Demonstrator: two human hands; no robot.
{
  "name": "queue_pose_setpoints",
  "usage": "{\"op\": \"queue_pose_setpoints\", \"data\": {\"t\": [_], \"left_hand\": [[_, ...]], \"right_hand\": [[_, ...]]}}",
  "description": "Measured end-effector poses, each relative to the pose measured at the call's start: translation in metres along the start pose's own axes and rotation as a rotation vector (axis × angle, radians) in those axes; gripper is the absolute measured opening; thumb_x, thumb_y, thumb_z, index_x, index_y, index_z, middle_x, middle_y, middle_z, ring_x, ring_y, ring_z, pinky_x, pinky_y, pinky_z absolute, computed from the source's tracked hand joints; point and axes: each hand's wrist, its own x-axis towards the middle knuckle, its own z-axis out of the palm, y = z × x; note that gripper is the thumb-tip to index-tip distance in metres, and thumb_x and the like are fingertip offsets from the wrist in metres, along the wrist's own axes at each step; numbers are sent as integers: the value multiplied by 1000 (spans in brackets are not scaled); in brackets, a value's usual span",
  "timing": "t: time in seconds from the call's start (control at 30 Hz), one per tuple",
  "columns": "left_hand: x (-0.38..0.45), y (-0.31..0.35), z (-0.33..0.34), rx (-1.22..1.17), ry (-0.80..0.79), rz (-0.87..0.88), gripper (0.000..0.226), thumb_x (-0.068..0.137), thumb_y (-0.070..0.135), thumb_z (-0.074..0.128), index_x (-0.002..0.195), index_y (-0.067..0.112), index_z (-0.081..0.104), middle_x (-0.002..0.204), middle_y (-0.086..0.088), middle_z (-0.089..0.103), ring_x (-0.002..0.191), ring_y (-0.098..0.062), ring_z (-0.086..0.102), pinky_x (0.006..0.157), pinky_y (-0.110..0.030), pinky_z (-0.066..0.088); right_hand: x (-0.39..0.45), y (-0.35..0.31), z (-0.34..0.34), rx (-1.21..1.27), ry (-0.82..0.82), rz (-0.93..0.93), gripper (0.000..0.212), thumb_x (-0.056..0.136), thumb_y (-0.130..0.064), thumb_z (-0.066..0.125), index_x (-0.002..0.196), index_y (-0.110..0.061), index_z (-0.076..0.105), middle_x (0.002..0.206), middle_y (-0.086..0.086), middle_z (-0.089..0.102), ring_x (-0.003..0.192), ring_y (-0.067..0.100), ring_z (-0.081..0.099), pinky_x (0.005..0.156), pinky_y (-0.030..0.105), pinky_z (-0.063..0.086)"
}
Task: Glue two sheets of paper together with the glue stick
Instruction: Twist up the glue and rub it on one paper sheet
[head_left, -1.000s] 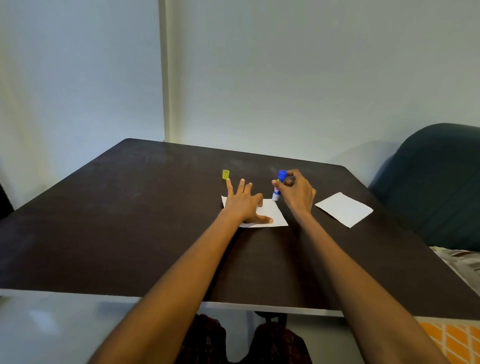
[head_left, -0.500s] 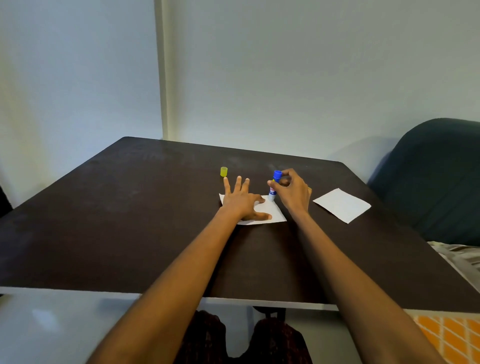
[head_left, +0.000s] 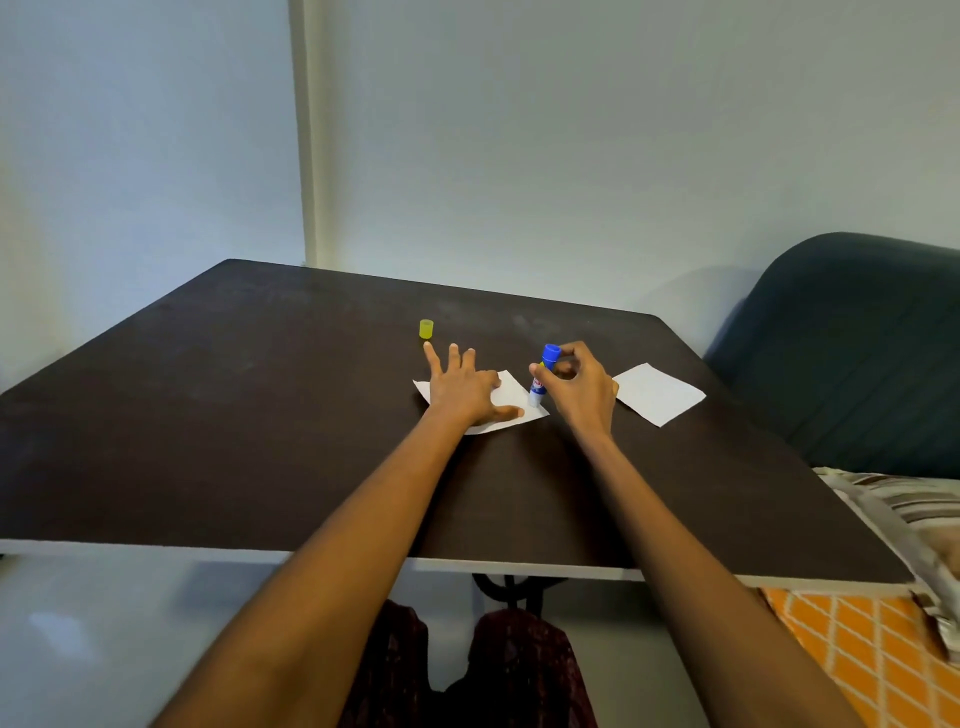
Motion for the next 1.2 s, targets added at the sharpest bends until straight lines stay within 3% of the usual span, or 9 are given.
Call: {"op": "queue_pose_setpoints", "data": {"t": [0.17, 0.23, 0.37, 0.43, 0.5, 0.7, 0.83, 1.0, 1.2], "left_hand": [[-8, 6, -3, 29, 43, -23, 71, 79, 73, 41, 130, 26, 49, 149, -15, 29, 142, -37, 13, 106, -66, -11], [-12, 11, -4, 25, 86, -7, 68, 82, 66, 44, 130, 17, 48, 147, -15, 32, 141, -35, 18, 107, -65, -8], [-18, 21, -11, -27, 193, 173, 42, 90, 40, 51, 122, 13, 48, 134, -11, 42, 126, -28, 40, 112, -56, 10], [-17, 21, -16, -29, 161, 241, 27, 95, 29, 43, 114, 14, 55, 125, -10, 51, 117, -28, 50, 111, -53, 13], [-15, 20, -20, -25, 80, 261, 27, 96, 24, 38, 114, 17, 57, 120, -7, 56, 113, -27, 54, 112, -54, 11], [-2, 12, -26, 132, -166, 315, 46, 94, 42, 42, 139, 33, 39, 145, -12, 34, 135, -31, 29, 110, -59, 9], [3, 6, -21, 93, -132, 308, 51, 89, 56, 44, 136, 38, 41, 146, -13, 30, 137, -33, 21, 110, -58, 8], [5, -1, -10, -1, -94, 238, 57, 78, 70, 46, 130, 45, 45, 158, -11, 5, 144, -35, -7, 105, -64, -15], [5, 3, -1, -47, -24, 191, 58, 75, 73, 47, 126, 45, 50, 158, -10, 8, 145, -34, -5, 105, -63, -17]], "right_hand": [[-8, 6, -10, 49, 45, 12, 31, 76, -40, 74, 96, -22, 57, 86, -1, 71, 89, 20, 64, 94, 48, 45], [-8, 6, -13, 85, 76, 32, 34, 77, -39, 74, 99, -19, 59, 89, 0, 72, 92, 21, 65, 97, 43, 42], [-4, 0, -16, 76, 73, 36, 35, 78, -38, 73, 102, -18, 59, 95, 2, 72, 96, 21, 63, 99, 44, 39], [-3, -1, -16, 55, 62, 27, 37, 78, -38, 73, 104, -16, 59, 97, 3, 72, 97, 21, 63, 99, 45, 39], [-2, -1, -15, 50, 58, 33, 38, 79, -38, 73, 106, -15, 59, 98, 5, 72, 97, 22, 63, 98, 45, 39], [4, 4, -13, 35, 80, 54, 38, 79, -38, 72, 106, -15, 58, 98, 6, 71, 96, 23, 63, 97, 50, 42], [15, 3, -6, 30, 87, 57, 36, 79, -38, 72, 103, -15, 58, 97, 6, 71, 96, 24, 62, 96, 48, 42], [29, -2, 7, -56, 55, 16, 38, 80, -40, 70, 105, -14, 59, 96, 6, 72, 95, 24, 64, 95, 43, 40], [34, -2, 19, -108, 41, -6, 40, 80, -41, 70, 107, -14, 59, 97, 6, 72, 96, 24, 64, 95, 43, 37]]}}
